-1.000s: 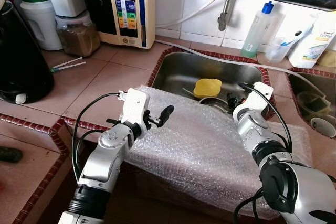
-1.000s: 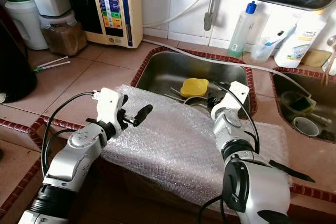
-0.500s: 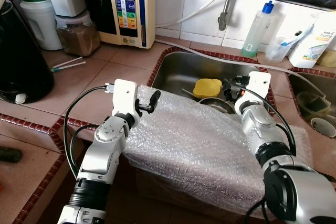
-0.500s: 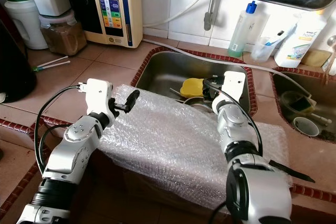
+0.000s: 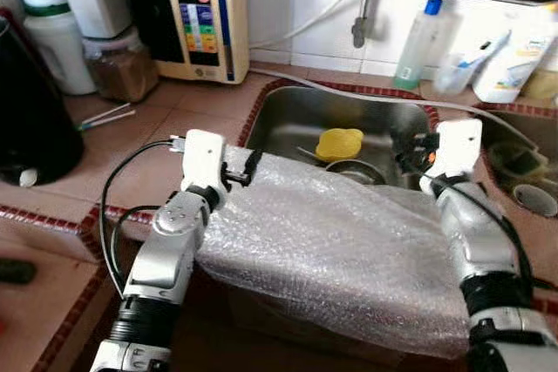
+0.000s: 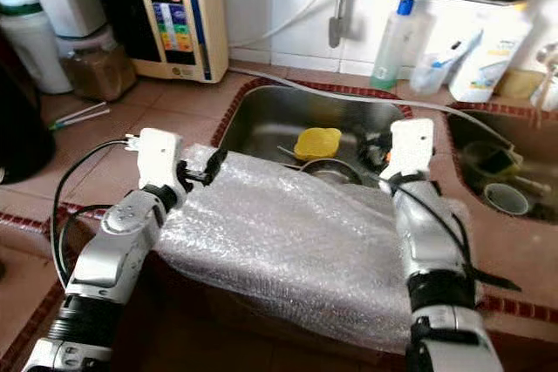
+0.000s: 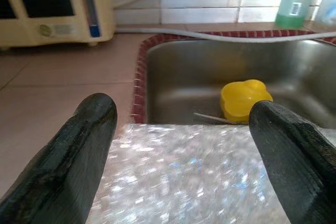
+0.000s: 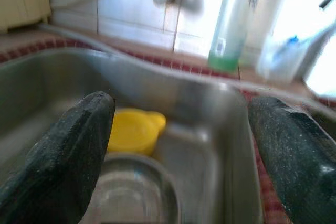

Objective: Kitchen organization

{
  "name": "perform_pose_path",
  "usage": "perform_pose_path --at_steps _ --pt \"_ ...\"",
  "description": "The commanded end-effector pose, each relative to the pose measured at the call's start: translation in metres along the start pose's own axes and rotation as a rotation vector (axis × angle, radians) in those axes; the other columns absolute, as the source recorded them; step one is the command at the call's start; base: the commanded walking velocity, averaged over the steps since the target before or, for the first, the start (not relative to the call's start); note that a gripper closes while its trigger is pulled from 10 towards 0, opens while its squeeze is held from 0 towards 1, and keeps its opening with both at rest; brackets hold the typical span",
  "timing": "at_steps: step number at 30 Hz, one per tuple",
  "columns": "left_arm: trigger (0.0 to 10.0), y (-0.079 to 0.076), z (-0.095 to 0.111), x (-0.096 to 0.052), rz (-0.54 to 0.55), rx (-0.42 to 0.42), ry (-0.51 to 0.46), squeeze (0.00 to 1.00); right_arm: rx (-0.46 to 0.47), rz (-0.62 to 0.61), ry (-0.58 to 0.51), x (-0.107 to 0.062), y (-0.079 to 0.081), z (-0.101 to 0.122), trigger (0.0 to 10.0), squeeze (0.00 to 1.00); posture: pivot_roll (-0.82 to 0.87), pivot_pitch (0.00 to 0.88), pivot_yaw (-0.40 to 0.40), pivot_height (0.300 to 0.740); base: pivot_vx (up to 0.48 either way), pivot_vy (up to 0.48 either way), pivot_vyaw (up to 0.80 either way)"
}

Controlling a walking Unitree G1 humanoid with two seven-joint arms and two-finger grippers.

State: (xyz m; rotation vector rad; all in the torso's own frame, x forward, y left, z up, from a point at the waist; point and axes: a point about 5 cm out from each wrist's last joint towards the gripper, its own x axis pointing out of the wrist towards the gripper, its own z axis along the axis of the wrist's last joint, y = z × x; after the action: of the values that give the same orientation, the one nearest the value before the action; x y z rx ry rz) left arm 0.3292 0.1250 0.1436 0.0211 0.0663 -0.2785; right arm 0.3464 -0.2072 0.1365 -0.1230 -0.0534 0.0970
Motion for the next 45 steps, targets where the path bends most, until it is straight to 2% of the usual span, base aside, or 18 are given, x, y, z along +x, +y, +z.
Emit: perform_pose_path --at_steps 1,2,4,5,6,7,8,11,14,20,24,28,29,31,33,45 --pt "10.0 -0.003 -0.002 0.0 -0.014 -0.013 0.021 0.0 0.004 0.02 -0.032 0.001 0.006 0.01 10.0 0.67 0.01 0.0 0.063 0.74 0.0 0.0 -0.62" --pt "10.0 -0.006 -0.002 -0.002 -0.034 -0.035 0.02 0.0 0.016 0.031 -0.039 -0.001 0.012 0.012 10.0 0.51 0.01 0.0 0.064 0.74 0.0 0.0 -0.51" --pt "10.0 -0.006 -0.001 -0.002 -0.022 -0.033 0.025 0.0 0.017 0.045 -0.048 -0.004 0.018 0.015 10.0 0.47 0.01 0.0 0.063 0.74 0.0 0.0 -0.52" --pt "10.0 -0.006 0.0 -0.003 -0.018 -0.019 0.023 0.0 0.018 0.052 -0.05 -0.006 0.021 0.017 10.0 0.42 0.01 0.0 0.054 0.74 0.0 0.0 0.0" --pt "10.0 -0.007 0.001 -0.003 -0.023 -0.022 0.02 0.0 0.019 0.056 -0.055 -0.008 0.023 0.019 10.0 0.28 0.01 0.0 0.035 0.74 0.0 0.0 0.0" --pt "10.0 -0.008 0.002 -0.004 -0.029 -0.026 0.017 0.0 0.02 0.058 -0.055 -0.011 0.024 0.02 10.0 0.28 0.01 0.0 0.024 0.74 0.0 0.0 0.0" --pt "10.0 -0.009 0.003 -0.004 -0.038 -0.03 0.013 0.0 0.028 0.049 -0.051 -0.013 0.025 0.021 10.0 0.22 0.02 0.0 0.016 0.74 0.0 0.0 0.0" --pt "10.0 -0.013 0.006 -0.004 -0.059 0.024 -0.016 0.0 0.082 -0.002 -0.029 -0.018 0.024 0.018 10.0 0.22 0.05 0.0 -0.038 0.74 0.0 0.0 0.0" --pt "10.0 -0.01 0.007 -0.006 -0.048 0.009 -0.029 0.0 0.125 -0.071 -0.023 -0.023 0.026 0.017 10.0 0.19 0.04 0.0 -0.027 0.74 0.0 0.0 0.0" --pt "10.0 -0.005 -0.002 -0.013 -0.01 -0.065 0.02 0.0 0.093 -0.105 -0.07 -0.026 0.035 0.022 10.0 0.14 0.01 0.0 0.024 0.74 0.0 0.0 0.0" --pt "10.0 -0.008 -0.002 -0.014 -0.017 -0.042 0.022 0.0 0.093 -0.11 -0.092 -0.03 0.038 0.026 10.0 0.11 0.0 0.0 0.03 0.74 0.0 0.0 0.0" --pt "10.0 -0.006 -0.002 -0.013 0.035 -0.06 0.06 0.0 0.112 -0.121 -0.086 -0.033 0.039 0.026 10.0 0.11 0.0 0.0 0.02 0.74 0.0 0.0 0.0" --pt "10.0 -0.005 0.001 -0.013 0.059 -0.04 0.066 0.0 0.125 -0.119 -0.074 -0.034 0.042 0.026 10.0 0.12 0.0 0.0 0.012 0.74 0.0 0.0 0.0" --pt "10.0 -0.007 0.002 -0.013 0.048 -0.076 0.05 0.0 0.127 -0.116 -0.069 -0.035 0.043 0.027 10.0 0.12 0.01 0.0 0.009 0.74 0.0 0.0 0.0" --pt "10.0 -0.009 0.005 -0.013 0.0 -0.079 0.024 0.0 0.137 -0.121 -0.063 -0.034 0.045 0.028 10.0 0.12 0.01 0.0 0.007 0.74 0.0 0.0 0.0" --pt "10.0 -0.012 0.004 -0.015 0.032 -0.073 0.057 0.0 0.135 -0.128 -0.056 -0.033 0.045 0.031 10.0 0.12 0.01 0.0 -0.001 0.74 0.0 0.0 0.0"
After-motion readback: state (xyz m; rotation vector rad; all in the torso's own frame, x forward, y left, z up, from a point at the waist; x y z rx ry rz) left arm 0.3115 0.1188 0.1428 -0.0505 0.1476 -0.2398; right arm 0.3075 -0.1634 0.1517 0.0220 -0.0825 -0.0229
